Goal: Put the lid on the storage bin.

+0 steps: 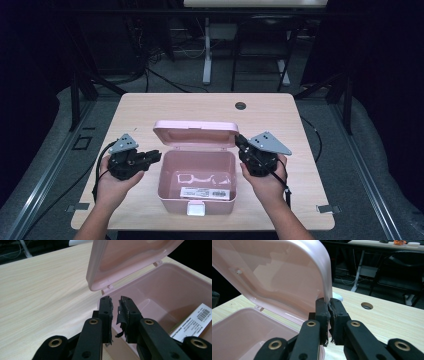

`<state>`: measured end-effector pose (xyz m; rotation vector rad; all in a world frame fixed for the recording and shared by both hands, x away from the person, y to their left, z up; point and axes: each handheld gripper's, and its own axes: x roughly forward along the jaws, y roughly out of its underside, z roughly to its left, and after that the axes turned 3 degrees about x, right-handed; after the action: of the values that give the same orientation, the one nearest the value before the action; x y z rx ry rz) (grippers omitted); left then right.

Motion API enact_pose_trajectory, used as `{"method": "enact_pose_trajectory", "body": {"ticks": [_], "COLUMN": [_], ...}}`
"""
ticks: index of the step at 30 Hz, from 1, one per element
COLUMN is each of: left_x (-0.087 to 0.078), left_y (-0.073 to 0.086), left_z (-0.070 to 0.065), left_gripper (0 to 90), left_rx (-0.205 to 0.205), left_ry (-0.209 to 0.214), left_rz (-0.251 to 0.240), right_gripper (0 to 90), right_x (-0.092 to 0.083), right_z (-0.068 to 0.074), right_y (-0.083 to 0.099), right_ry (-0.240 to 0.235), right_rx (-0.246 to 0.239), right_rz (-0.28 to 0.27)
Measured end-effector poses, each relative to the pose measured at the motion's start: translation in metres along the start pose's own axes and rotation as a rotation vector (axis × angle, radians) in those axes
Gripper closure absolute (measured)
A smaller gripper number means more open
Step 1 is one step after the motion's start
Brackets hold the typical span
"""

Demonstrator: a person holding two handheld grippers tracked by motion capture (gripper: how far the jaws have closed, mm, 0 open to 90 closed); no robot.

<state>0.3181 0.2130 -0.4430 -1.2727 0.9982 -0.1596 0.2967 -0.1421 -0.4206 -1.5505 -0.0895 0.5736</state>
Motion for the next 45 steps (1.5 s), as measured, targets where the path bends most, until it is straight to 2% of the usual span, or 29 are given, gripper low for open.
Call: {"method": "enact_pose_trajectory", "body": {"ticks": [16, 24, 30, 45], "left_x": [-0.008, -0.013, -0.017, -0.028], "left_y": [-0.011, -0.016, -0.023, -0.039], "left_z": [0.000, -0.001, -0.002, -0.007], "left_gripper": [77.2, 75.0, 74.0, 76.7], "left_rx": [0.004, 0.001, 0.013, 0.032], "left_ry": [-0.015, -0.013, -0.031, -0.034], "left_rz": [-0.035, -0.057, -0.079, -0.105], "right_gripper": [84.3, 84.4, 84.1, 83.6], "right_x": [-0.003, -0.005, -0.007, -0.009], "right_z": [-0.003, 0.000, 0.000, 0.000], "right_y": [0.003, 0.005, 0.008, 0.011], "right_ry": [-0.031, -0.020, -0.029, -0.040], "right_rx": [0.052, 0.026, 0.027, 0.032], "right_rz": [-0.004, -0.006, -0.004, -0.002]}}
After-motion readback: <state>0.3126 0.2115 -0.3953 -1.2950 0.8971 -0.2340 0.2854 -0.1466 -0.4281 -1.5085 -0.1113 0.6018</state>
